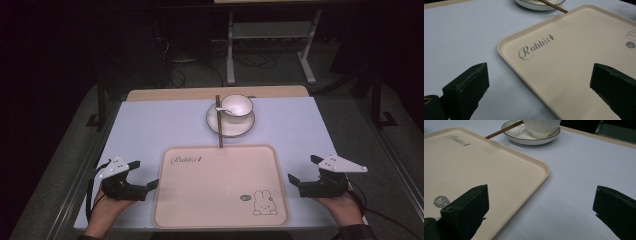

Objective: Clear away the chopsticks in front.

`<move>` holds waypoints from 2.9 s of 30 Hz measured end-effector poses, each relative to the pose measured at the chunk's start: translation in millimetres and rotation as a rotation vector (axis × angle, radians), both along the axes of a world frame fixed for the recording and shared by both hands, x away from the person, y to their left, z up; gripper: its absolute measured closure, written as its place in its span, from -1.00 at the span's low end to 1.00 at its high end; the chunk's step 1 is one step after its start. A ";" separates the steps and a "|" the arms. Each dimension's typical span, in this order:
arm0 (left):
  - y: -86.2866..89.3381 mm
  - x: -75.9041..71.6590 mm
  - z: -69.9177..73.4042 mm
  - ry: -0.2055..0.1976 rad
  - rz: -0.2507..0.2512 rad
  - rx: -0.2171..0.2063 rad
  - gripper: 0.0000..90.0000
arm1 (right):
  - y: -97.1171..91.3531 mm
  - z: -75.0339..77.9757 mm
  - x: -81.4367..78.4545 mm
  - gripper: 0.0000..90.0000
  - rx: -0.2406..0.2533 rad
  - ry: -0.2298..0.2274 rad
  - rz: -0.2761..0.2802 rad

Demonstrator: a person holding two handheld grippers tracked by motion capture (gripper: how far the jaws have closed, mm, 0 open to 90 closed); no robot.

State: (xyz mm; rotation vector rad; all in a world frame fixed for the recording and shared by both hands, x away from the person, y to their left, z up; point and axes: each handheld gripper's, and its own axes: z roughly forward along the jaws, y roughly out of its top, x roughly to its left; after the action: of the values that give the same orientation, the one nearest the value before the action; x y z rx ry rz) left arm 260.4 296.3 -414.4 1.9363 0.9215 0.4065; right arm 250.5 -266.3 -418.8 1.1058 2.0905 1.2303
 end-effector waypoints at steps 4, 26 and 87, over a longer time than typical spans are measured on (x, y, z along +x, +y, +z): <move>-0.2 2.6 0.8 0.012 0.005 -0.004 -0.97 | 0.1 -0.2 0.2 -1.00 -0.002 0.004 0.000; -54.6 48.7 12.7 0.063 -0.069 0.012 -0.97 | 5.8 1.1 -0.9 -1.00 -0.005 0.010 -0.001; -212.5 220.1 -9.4 0.240 -0.013 0.163 0.13 | -0.1 -0.2 0.8 -1.00 0.017 0.002 0.001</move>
State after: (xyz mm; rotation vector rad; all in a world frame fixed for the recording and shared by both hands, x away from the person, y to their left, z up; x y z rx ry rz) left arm 480.5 83.8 -423.8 2.1731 1.0553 0.2511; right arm 251.3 -266.4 -419.0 1.1144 2.0864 1.2495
